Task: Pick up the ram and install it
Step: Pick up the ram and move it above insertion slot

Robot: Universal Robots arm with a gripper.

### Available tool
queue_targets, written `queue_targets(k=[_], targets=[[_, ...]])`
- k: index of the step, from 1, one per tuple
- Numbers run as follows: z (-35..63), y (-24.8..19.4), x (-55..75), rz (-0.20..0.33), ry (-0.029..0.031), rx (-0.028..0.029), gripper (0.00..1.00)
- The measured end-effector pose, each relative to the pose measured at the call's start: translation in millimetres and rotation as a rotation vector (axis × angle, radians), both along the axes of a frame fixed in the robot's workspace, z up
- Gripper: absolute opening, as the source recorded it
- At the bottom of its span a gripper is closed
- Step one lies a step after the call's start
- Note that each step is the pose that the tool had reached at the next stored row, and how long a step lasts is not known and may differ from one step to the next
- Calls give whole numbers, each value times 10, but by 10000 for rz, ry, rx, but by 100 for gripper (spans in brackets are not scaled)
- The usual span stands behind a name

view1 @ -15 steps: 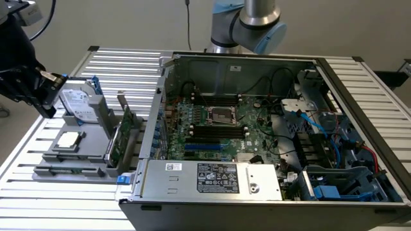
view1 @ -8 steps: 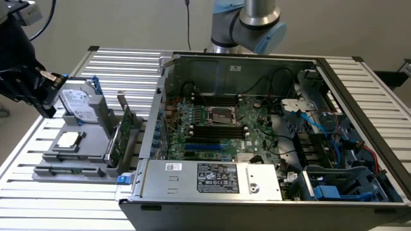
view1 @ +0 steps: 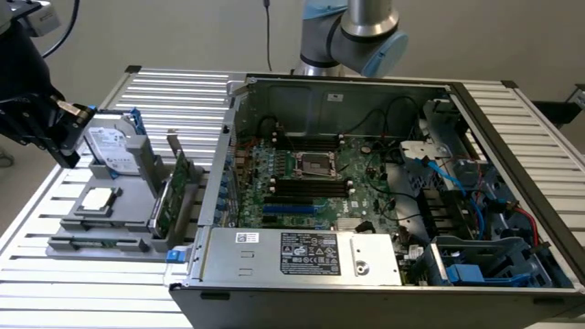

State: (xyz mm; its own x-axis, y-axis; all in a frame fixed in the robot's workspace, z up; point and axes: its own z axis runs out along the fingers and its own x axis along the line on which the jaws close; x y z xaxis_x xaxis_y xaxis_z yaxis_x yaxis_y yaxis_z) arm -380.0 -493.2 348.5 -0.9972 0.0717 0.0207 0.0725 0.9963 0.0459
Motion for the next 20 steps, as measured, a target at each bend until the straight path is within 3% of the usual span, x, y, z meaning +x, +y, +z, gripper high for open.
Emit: queue_targets(k=[3, 20], targets=[[-8, -2, -15, 184, -3, 27, 11], [-28, -2, -16, 3266, 2, 27, 11]])
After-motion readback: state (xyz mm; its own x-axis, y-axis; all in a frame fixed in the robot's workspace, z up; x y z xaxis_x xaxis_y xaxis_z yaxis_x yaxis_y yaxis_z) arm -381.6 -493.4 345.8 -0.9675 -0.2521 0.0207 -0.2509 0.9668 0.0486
